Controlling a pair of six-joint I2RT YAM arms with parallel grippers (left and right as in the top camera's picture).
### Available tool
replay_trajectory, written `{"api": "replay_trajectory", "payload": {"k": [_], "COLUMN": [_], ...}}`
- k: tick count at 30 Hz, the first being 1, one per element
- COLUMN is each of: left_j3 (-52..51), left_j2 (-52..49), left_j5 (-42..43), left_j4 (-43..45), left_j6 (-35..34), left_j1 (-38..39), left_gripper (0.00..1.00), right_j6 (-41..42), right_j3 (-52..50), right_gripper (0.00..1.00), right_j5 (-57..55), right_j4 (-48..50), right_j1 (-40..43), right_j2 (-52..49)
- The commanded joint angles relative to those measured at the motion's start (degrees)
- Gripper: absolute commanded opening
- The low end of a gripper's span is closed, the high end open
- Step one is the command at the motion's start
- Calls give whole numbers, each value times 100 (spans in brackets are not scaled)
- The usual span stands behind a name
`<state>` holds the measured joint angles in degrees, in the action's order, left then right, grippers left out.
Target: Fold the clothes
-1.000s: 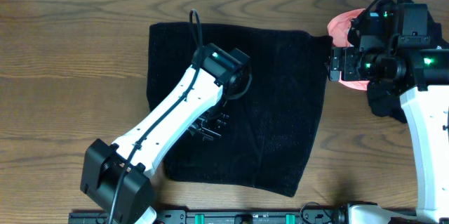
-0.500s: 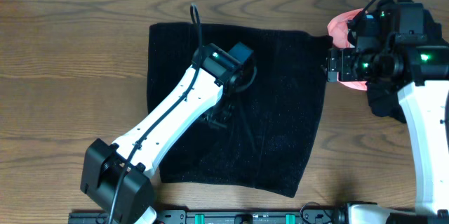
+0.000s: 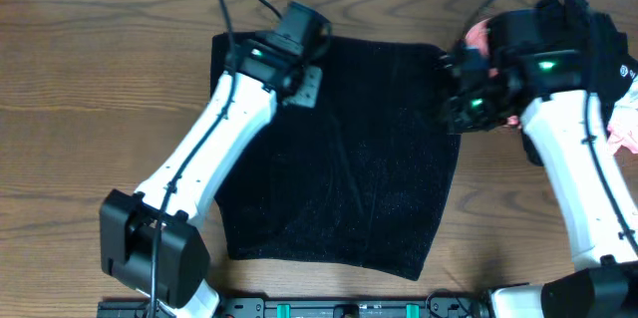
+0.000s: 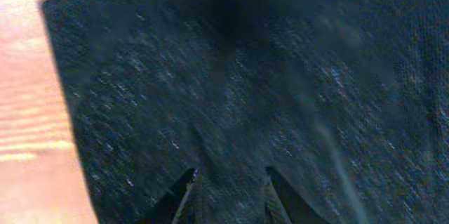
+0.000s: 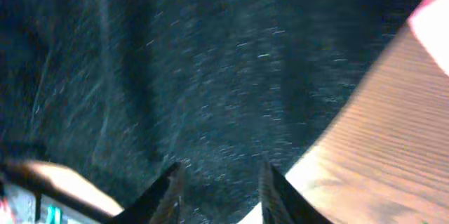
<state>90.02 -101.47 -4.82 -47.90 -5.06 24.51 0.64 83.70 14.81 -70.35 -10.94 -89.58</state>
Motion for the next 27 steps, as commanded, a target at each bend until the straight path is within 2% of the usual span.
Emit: {"api": "replay_trajectory", "payload": {"k": [1, 7, 15, 18, 27], "left_j3": [-7, -7, -9, -7, -7], "left_j2": [-267, -723, -1276, -1491, -2035], "left_j5": [199, 745, 739, 739, 713], "left_j4": [181, 673, 1290, 1515, 1871], "left_j6": [420, 551, 942, 960, 1069], "left_j1": [-472, -1200, -1427, -1427, -1427], "left_gripper": [30, 28, 19, 13, 9], "right_j6": [151, 680, 1355, 1694, 2472], "right_j3": [-166, -796, -1626, -1950, -2872], "right_gripper": [30, 21, 1, 1, 1], "right_j5": [-87, -81, 72, 72, 166], "right_j4": [-57, 203, 343, 407, 1209], "right_j1": [-623, -1309, -2022, -2256, -2621], "right_j2": [4, 4, 4, 4, 4]}}
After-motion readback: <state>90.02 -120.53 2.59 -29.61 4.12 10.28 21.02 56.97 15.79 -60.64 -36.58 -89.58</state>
